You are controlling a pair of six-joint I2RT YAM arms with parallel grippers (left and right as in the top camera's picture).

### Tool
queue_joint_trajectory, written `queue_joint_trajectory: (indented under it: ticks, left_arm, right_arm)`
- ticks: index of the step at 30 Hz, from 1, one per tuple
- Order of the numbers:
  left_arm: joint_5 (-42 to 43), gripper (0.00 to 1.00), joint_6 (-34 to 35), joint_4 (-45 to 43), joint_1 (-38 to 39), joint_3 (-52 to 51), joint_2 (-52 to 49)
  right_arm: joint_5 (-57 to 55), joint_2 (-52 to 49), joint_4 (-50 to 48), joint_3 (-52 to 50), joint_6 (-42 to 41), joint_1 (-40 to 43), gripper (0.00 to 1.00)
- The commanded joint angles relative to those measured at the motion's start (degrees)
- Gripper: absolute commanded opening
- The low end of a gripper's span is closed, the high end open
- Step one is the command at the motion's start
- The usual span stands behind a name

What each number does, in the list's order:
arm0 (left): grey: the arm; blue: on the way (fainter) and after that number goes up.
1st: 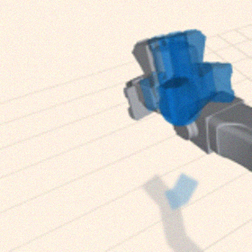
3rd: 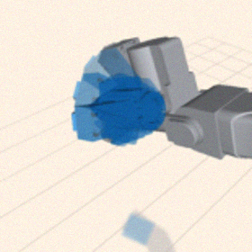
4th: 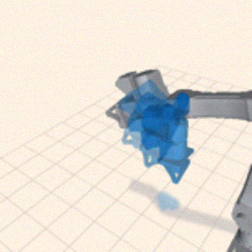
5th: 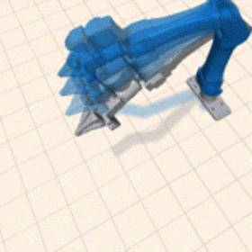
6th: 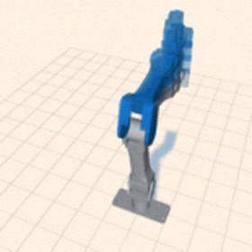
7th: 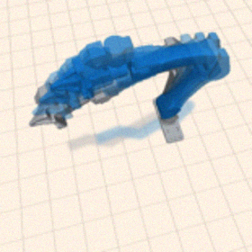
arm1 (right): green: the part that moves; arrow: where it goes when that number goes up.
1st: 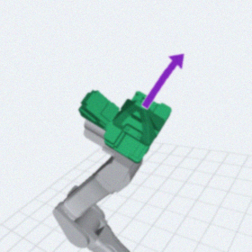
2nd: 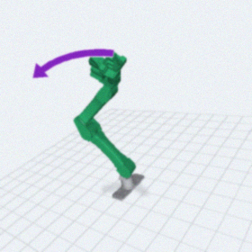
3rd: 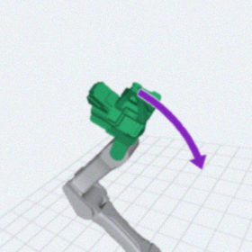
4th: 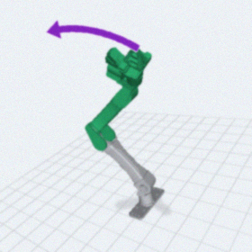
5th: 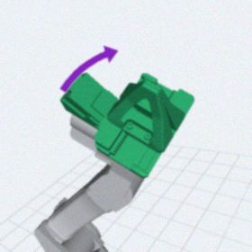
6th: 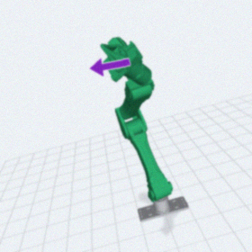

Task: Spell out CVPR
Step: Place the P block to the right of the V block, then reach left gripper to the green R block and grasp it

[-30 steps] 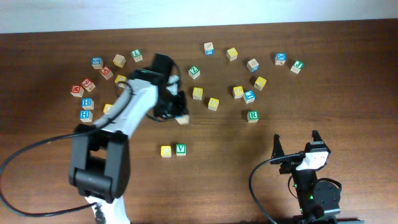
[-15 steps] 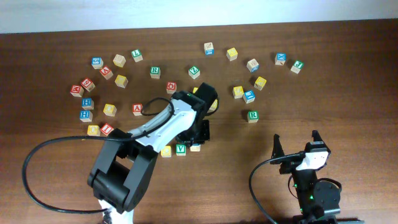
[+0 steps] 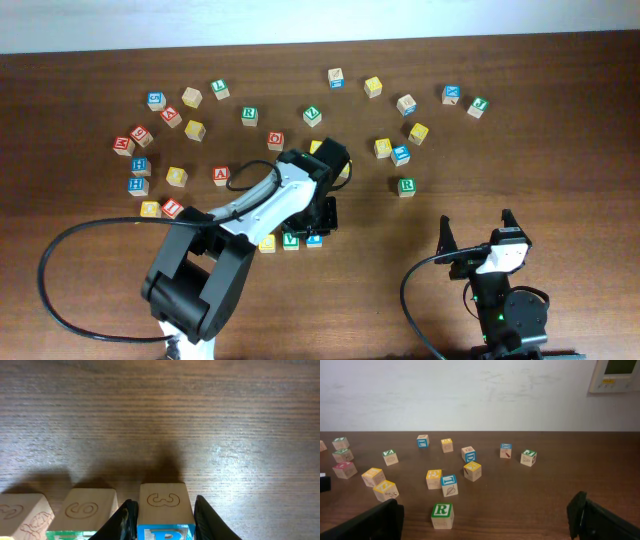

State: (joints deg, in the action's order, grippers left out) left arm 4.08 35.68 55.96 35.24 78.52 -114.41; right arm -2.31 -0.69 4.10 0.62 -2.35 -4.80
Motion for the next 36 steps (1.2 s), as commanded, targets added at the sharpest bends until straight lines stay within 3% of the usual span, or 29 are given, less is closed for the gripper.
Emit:
queue_joint_trajectory:
  ticks: [1,5,8,18,23,25,29,36]
  left_arm:
    - [1.07,0.29,0.74,0.28,0.39,-0.33,1.29]
    - [1.07,0.30,0.74,0.28,0.39,-0.33,1.29]
    - [1.01,0.49,0.72,0.26,0.33,-0.33,1.29]
    - [0.85,0.51,-4.83,0.55,-1.90,8.79,1.31]
    - [-7.67,0.51,-5.88,0.48,-8.35,16.02,1.31]
    - [-11.54,0.56,-8.90,-0.55,-11.41,19.89,1.31]
    - [-17.11,0.65,-20.33,-13.27,-18.16,23.47,1.25]
    - [-17.57,0.72,-22.64,-26.53,-24.59,22.99,-7.10]
  right_arm:
    - [-0.09,0.37,0.44,-0.31,0.42,0.42,0.98]
    - [-0.09,0.37,0.44,-0.31,0.42,0.42,0.98]
    - [-0.09,0.37,0.44,-0.31,0.42,0.42,0.98]
    - [-0.09,0.37,0.44,-0.31,0.42,0.42,0.98]
    - [-0.09,0.37,0.44,-0.31,0.42,0.42,0.98]
    - [-0.09,0.37,0.44,-0.31,0.42,0.42,0.98]
    - [-0.09,0.37,0.44,-0.31,0.42,0.42,0.98]
    - [-0.09,0.37,0.44,-0.31,0.42,0.42,0.98]
